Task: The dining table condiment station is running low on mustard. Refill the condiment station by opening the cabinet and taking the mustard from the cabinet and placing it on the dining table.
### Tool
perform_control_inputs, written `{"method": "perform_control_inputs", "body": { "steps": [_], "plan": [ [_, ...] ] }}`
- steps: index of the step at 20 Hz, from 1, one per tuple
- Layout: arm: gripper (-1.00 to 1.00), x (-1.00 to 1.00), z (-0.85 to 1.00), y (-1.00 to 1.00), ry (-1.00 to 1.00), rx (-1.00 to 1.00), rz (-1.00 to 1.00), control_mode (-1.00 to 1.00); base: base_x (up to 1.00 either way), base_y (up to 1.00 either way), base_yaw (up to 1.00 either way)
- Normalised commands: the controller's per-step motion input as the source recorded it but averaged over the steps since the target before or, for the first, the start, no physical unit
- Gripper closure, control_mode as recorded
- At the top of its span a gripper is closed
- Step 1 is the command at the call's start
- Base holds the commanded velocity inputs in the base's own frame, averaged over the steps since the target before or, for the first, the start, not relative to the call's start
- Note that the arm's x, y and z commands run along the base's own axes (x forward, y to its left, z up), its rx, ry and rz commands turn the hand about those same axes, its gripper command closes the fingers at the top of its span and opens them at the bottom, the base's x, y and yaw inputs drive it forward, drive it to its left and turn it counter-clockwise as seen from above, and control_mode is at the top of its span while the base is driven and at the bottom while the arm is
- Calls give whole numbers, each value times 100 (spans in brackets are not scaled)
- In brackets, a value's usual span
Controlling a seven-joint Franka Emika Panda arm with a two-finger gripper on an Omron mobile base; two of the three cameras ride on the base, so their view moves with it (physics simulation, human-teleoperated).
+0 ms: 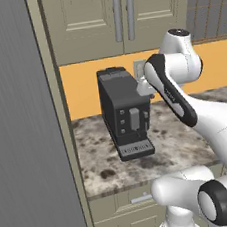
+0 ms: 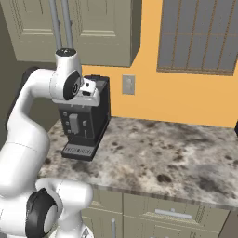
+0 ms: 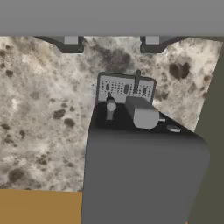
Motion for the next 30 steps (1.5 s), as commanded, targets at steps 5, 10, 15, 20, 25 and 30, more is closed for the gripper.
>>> {"method": "perform_control_inputs", "body": {
  "steps": [5,10,15,20,25,30],
  "plan": [
    [-100,-34,2,5,-26,-3,-2,-100,0,0,0],
    [-100,-35,41,0,-70,0,-1,-100,0,0,0],
    [-100,0,68,0,-68,4,1,-100,0,0,0],
    [-100,19,66,14,-52,7,0,-100,0,0,0],
    [-100,41,54,32,-41,13,0,-100,0,0,0],
    [-100,31,62,8,-29,6,0,-100,0,0,0]
  ]
}}
